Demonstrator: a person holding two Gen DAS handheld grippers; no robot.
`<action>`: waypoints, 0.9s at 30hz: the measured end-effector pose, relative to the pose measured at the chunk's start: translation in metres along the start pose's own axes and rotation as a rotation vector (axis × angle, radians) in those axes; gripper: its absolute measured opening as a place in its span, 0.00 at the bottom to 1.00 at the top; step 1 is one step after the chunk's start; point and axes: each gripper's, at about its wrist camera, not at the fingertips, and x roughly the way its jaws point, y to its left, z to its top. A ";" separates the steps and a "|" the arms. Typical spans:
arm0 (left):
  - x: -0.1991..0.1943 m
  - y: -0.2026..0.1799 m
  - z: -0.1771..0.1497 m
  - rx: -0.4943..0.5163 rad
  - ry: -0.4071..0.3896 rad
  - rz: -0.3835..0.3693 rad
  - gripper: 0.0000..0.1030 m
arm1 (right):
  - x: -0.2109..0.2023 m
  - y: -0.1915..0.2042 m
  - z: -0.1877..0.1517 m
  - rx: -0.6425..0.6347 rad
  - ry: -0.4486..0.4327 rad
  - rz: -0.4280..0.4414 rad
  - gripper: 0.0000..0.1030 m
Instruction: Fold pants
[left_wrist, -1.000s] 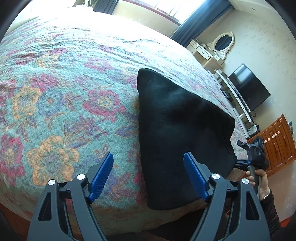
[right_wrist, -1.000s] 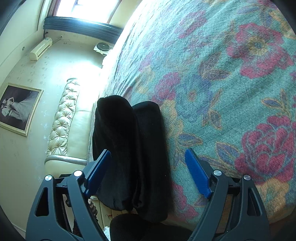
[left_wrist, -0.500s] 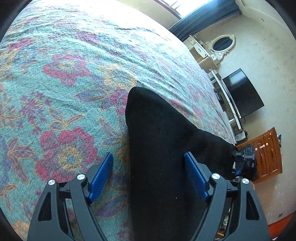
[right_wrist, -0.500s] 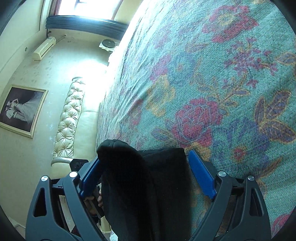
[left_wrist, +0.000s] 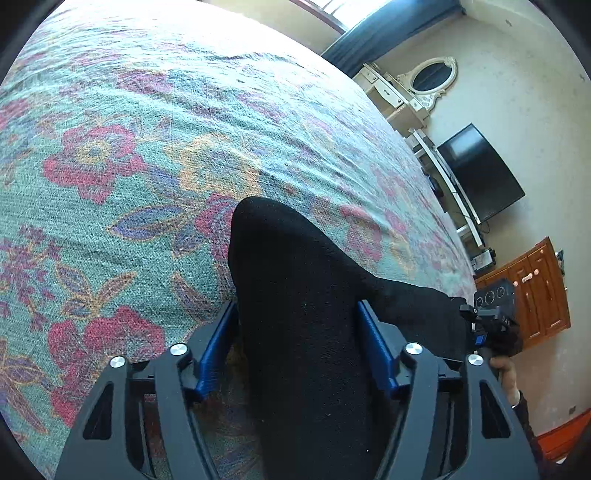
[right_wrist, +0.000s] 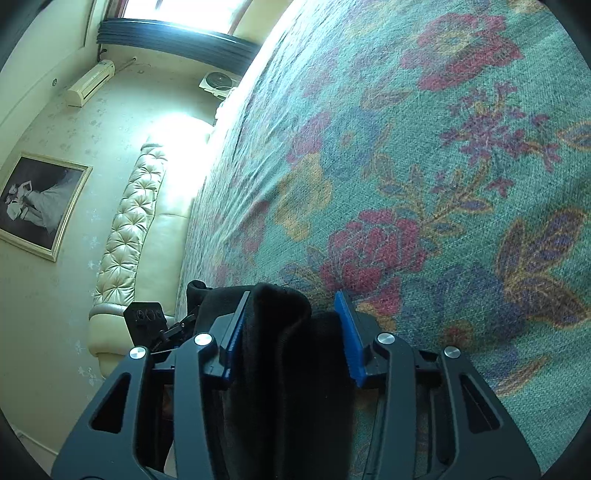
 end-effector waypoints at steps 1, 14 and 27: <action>0.002 -0.003 0.000 0.009 0.000 0.000 0.53 | 0.000 0.000 0.000 -0.001 -0.001 -0.002 0.40; 0.003 -0.021 -0.004 0.104 -0.029 0.117 0.32 | 0.001 0.005 -0.012 -0.048 -0.056 -0.037 0.37; -0.010 -0.031 -0.005 0.165 -0.077 0.200 0.27 | 0.005 0.026 -0.007 -0.096 -0.077 -0.050 0.32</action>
